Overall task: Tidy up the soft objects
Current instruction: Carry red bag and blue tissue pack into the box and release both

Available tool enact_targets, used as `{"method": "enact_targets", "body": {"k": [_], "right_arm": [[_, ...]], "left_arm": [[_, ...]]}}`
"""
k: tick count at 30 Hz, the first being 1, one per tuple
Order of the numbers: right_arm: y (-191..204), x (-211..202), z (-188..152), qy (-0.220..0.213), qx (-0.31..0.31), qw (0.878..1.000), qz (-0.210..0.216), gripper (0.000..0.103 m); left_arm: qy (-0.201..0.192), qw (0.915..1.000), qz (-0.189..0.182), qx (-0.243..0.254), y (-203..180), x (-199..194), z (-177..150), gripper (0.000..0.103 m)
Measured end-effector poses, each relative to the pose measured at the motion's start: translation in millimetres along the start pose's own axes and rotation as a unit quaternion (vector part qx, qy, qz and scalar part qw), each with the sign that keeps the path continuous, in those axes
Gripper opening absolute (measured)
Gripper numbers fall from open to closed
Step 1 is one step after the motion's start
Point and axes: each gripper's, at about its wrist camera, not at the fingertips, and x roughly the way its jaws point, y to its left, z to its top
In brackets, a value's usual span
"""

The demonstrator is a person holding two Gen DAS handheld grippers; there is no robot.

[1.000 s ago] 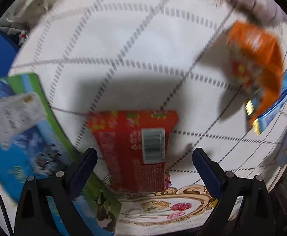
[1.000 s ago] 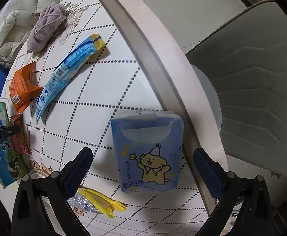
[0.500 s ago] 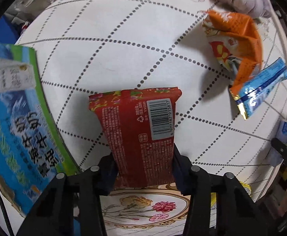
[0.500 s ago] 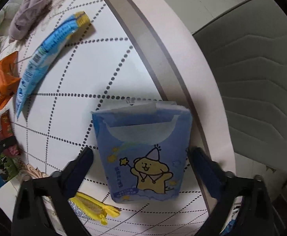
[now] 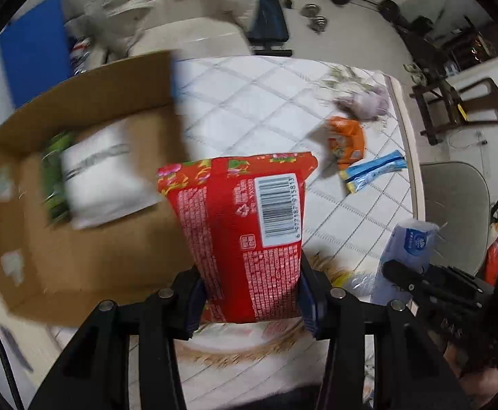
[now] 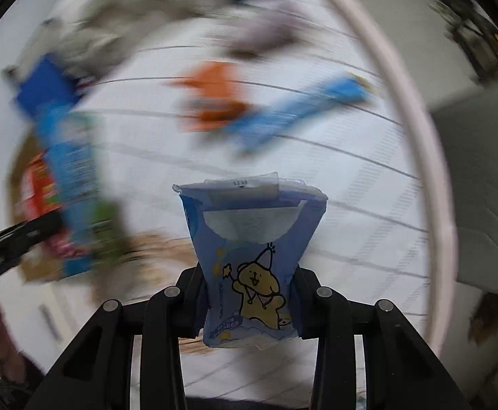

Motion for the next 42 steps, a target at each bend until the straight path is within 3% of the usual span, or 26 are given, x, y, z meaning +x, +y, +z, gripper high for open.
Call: {"method": "enact_targets", "body": {"k": [5, 8, 14, 16, 23, 31, 32, 34, 35, 41, 42], "right_arm": [[141.8, -1.9, -1.2, 0.006, -0.092, 0.994, 0.062, 0.04], [196.6, 19.4, 1.1, 0.021, -0.109, 0.991, 0.079, 0.04], [290.2, 94.2, 3.0, 0.069, -0.13, 0.986, 0.083, 0.04], [312.5, 121.0, 2.4, 0.08, -0.134, 0.985, 0.074, 0.04], [346.3, 181.5, 6.7, 0.101, -0.152, 0.983, 0.034, 0.04], [353.8, 212.4, 5.1, 0.124, -0.161, 0.979, -0.003, 0.047], [352.0, 214.7, 5.6, 0.131, -0.156, 0.979, 0.0, 0.051], [347.7, 217.7, 5.8, 0.14, -0.152, 0.978, 0.001, 0.075], [346.5, 215.8, 6.0, 0.138, -0.153, 0.979, 0.004, 0.088], [335.1, 189.0, 2.3, 0.121, -0.163, 0.979, -0.017, 0.092], [333.3, 182.3, 0.8, 0.113, -0.168, 0.979, -0.025, 0.098]], "left_arm": [[-0.017, 0.9983, 0.027, -0.048, 98.5, -30.2, 5.0, 0.043], [-0.012, 0.9967, 0.046, -0.066, 149.4, -34.7, 7.5, 0.043], [0.063, 0.9913, 0.09, -0.074, 230.5, 3.7, 14.2, 0.043], [0.089, 0.9894, 0.083, -0.08, 249.9, 21.5, 18.2, 0.043], [0.157, 0.9836, 0.068, -0.059, 275.0, 70.1, 16.7, 0.043], [0.175, 0.9812, 0.066, -0.046, 270.5, 79.4, 13.4, 0.044], [0.175, 0.9814, 0.062, -0.05, 272.3, 77.6, 13.1, 0.047], [0.17, 0.9825, 0.047, -0.06, 272.9, 70.9, 13.9, 0.062], [0.164, 0.9834, 0.044, -0.064, 273.0, 66.8, 13.1, 0.064], [0.133, 0.9876, 0.053, -0.065, 267.3, 41.9, 1.1, 0.069], [0.123, 0.9888, 0.054, -0.065, 265.5, 35.6, -3.1, 0.074]]}}
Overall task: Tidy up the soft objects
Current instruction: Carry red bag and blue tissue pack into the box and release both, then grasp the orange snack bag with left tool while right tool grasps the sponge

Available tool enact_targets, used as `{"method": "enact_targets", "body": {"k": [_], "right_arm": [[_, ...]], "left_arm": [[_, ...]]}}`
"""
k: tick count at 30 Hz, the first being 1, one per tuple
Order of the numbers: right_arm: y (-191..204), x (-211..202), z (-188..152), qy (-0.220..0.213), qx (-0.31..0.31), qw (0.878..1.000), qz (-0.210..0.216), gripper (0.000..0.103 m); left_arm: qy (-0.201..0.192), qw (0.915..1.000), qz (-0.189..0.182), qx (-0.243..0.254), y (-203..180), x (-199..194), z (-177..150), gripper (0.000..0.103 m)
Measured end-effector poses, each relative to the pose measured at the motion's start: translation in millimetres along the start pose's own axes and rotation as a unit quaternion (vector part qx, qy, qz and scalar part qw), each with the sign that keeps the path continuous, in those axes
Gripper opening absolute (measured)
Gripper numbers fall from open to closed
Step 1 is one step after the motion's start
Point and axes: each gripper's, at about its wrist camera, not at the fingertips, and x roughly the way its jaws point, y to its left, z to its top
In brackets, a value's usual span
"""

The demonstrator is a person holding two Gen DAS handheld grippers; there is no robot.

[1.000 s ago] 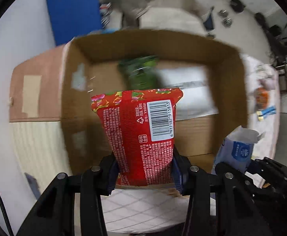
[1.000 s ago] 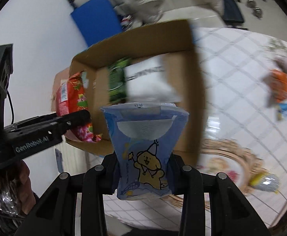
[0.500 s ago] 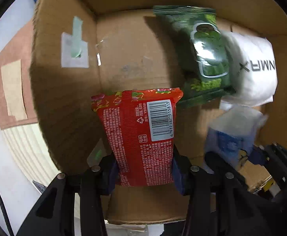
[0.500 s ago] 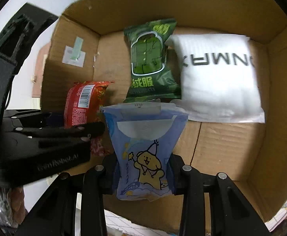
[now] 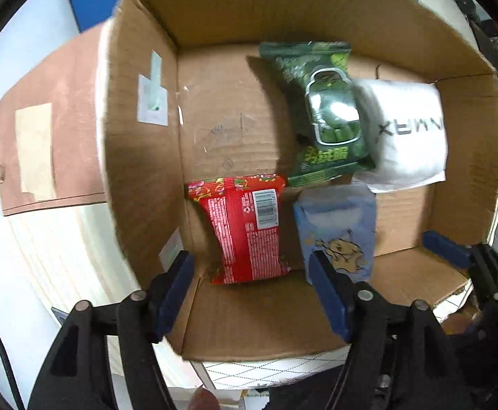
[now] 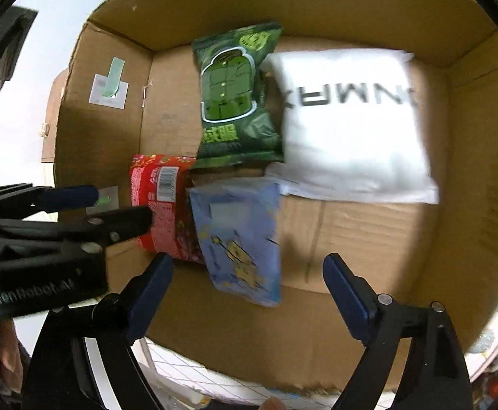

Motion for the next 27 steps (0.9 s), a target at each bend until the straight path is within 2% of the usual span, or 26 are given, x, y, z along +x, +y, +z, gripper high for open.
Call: {"method": "enact_targets", "body": {"k": [2, 4, 6, 10, 15, 22, 27], "right_arm": [[-5.5, -14.7, -5.7, -0.015, -0.003, 1.0, -0.016, 0.103], [-11.2, -29.9, -16.4, -0.035, -0.004, 0.999, -0.031, 0.103], [-17.3, -43.4, -27.6, -0.052, 0.0, 0.997, -0.049, 0.103], [-21.1, -67.5, -49.3, -0.09, -0.005, 0.992, -0.089, 0.103], [-13.0, -89.5, -74.8, -0.125, -0.011, 0.987, -0.096, 0.103], [-3.4, -135.0, -117.0, -0.168, -0.019, 0.982, -0.085, 0.103], [-0.4, -159.0, -138.4, -0.189, -0.021, 0.979, -0.069, 0.103]], "left_arm": [[-0.029, 0.9995, 0.001, -0.006, -2.3, -13.7, -13.9, 0.083], [-0.059, 0.9982, -0.004, -0.014, -6.9, -28.7, -26.0, 0.094], [-0.087, 0.996, -0.006, -0.02, -6.8, -41.9, -43.7, 0.098], [-0.137, 0.9902, -0.002, -0.028, -18.8, -64.4, -76.4, 0.098], [-0.193, 0.9801, 0.013, -0.045, -26.5, -91.0, -102.6, 0.099], [-0.247, 0.967, 0.027, -0.056, -34.5, -117.8, -141.4, 0.099], [-0.269, 0.9609, 0.028, -0.058, -41.1, -131.8, -161.0, 0.099]]}}
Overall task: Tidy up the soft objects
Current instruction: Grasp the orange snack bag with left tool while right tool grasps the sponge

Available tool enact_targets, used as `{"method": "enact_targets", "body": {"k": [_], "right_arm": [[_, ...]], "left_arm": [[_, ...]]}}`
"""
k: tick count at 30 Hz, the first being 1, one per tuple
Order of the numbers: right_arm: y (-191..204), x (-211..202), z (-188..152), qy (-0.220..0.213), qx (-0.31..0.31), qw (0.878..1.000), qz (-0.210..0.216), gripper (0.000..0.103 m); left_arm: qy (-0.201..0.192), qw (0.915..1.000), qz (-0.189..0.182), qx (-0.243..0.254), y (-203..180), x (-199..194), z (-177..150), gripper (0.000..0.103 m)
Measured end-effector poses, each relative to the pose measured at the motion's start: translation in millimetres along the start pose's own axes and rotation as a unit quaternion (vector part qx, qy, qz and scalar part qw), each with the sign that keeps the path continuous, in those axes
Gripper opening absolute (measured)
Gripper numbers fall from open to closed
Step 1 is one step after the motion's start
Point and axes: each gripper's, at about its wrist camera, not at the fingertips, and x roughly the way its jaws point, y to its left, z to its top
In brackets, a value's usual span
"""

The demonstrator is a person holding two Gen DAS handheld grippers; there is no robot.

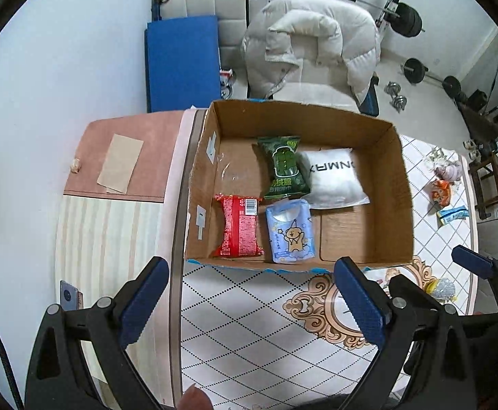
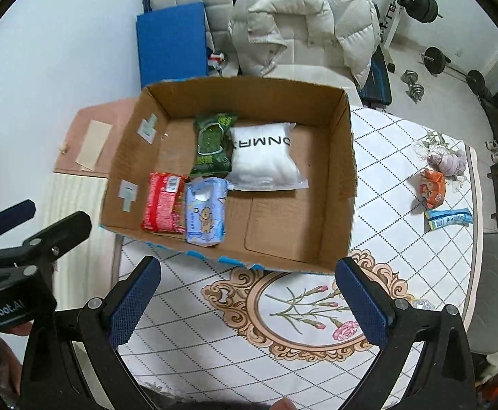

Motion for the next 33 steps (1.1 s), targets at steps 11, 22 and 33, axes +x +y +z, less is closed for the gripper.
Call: {"method": "enact_targets", "body": {"k": [11, 22, 33], "right_arm": [[-135.7, -18.8, -49.7, -0.01, 0.215, 0.976, 0.032, 0.103], [-372.5, 103.9, -190.6, 0.099, 0.592, 0.798, 0.045, 0.102], [-403.9, 155.9, -179.2, 0.146, 0.557, 0.815, 0.063, 0.06]], "left_arm": [[-0.054, 0.9934, 0.073, 0.071, -83.0, -20.3, -1.6, 0.099], [-0.004, 0.9674, 0.072, 0.243, -284.3, 64.4, 19.7, 0.099], [0.176, 0.9571, -0.026, 0.229, -416.0, 174.7, 83.7, 0.099]]}}
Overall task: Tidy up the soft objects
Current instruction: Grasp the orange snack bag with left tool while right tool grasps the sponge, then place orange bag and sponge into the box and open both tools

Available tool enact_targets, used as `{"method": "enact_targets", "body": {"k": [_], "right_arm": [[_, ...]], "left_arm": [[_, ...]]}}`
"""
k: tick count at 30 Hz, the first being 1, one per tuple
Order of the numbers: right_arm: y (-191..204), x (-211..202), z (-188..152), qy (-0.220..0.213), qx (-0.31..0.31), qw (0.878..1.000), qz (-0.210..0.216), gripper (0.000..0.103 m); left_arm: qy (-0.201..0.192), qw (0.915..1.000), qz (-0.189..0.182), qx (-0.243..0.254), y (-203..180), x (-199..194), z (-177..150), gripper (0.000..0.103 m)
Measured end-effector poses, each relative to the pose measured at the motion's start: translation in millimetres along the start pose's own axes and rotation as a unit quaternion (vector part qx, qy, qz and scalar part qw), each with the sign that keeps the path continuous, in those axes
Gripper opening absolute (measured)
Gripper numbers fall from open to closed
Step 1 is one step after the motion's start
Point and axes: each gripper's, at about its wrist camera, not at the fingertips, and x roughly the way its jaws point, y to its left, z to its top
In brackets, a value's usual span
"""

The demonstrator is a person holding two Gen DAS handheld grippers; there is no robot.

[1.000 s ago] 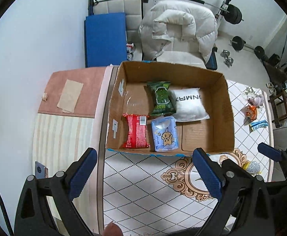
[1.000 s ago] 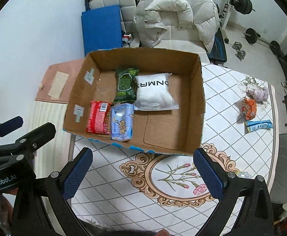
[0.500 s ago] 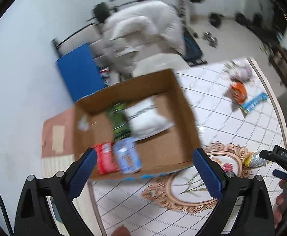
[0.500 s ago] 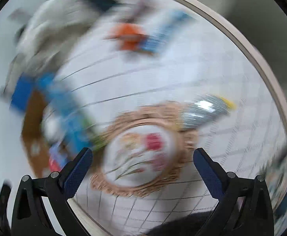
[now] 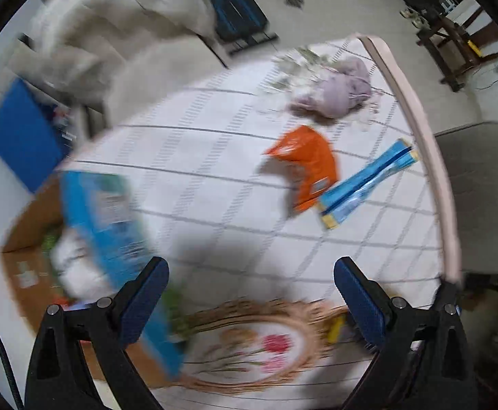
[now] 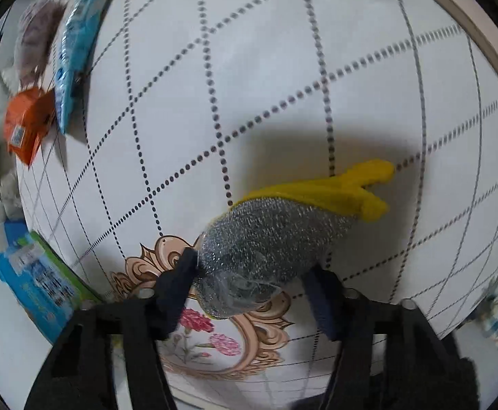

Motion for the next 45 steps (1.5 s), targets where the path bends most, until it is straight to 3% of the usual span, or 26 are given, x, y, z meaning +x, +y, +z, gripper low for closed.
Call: {"method": "enact_targets", "body": {"k": [4, 8, 13, 17, 18, 21, 24, 28, 29, 30, 33, 37, 41, 45], "right_arm": [[20.1, -21.2, 19.4, -0.029, -0.137, 0.987, -0.074, 0.059], [44.2, -36.4, 51.2, -0.048, -0.259, 0.951, -0.16, 0.059], [63.5, -34.8, 82.5, -0.021, -0.306, 0.931, -0.195, 0.06], [66.3, -41.3, 95.5, -0.01, -0.291, 0.942, -0.166, 0.069], [64.8, -44.0, 97.0, -0.009, -0.281, 0.947, -0.155, 0.076], [61.5, -48.1, 101.2, -0.009, -0.269, 0.952, -0.147, 0.076], [56.4, -45.8, 105.9, -0.002, -0.244, 0.96, -0.137, 0.076], [49.1, -41.1, 116.0, -0.007, -0.206, 0.97, -0.132, 0.076], [46.6, -41.6, 119.1, -0.015, -0.2, 0.971, -0.134, 0.071], [45.2, -40.5, 116.8, -0.021, -0.199, 0.97, -0.135, 0.055], [47.1, -50.3, 108.3, -0.043, -0.21, 0.967, -0.141, 0.052], [75.3, -78.1, 68.2, -0.069, -0.26, 0.955, -0.124, 0.052], [117.5, -109.2, 10.2, -0.087, -0.332, 0.935, -0.089, 0.052], [191.7, -125.2, -66.6, -0.089, -0.412, 0.906, -0.049, 0.052]], "left_arm": [[0.041, 0.998, -0.043, -0.022, -11.7, 32.7, 36.1, 0.099], [0.074, 0.9938, -0.07, -0.045, -19.6, 67.1, 63.4, 0.099], [0.101, 0.9873, -0.096, -0.076, -23.1, 97.1, 81.7, 0.099], [0.099, 0.9879, -0.091, -0.077, -27.4, 105.0, 88.1, 0.097], [0.098, 0.9883, -0.09, -0.076, -29.2, 106.1, 88.7, 0.09], [0.099, 0.991, -0.07, -0.057, -36.1, 110.0, 92.5, 0.071], [0.099, 0.9929, -0.051, -0.042, -41.9, 116.3, 91.4, 0.045], [0.072, 0.996, -0.035, -0.04, -42.4, 109.4, 84.8, 0.042], [0.066, 0.9965, -0.032, -0.042, -40.5, 106.3, 81.9, 0.041], [0.056, 0.9971, -0.03, -0.043, -37.5, 101.9, 77.6, 0.041], [0.025, 0.9979, -0.037, -0.047, -24.9, 76.5, 52.3, 0.041], [-0.029, 0.9961, -0.063, -0.056, 6.6, 23.1, 1.5, 0.041], [-0.077, 0.9898, -0.089, -0.08, 61.5, -36.3, -66.0, 0.041], [-0.105, 0.9861, -0.077, -0.104, 128.8, -74.9, -119.8, 0.041]]}}
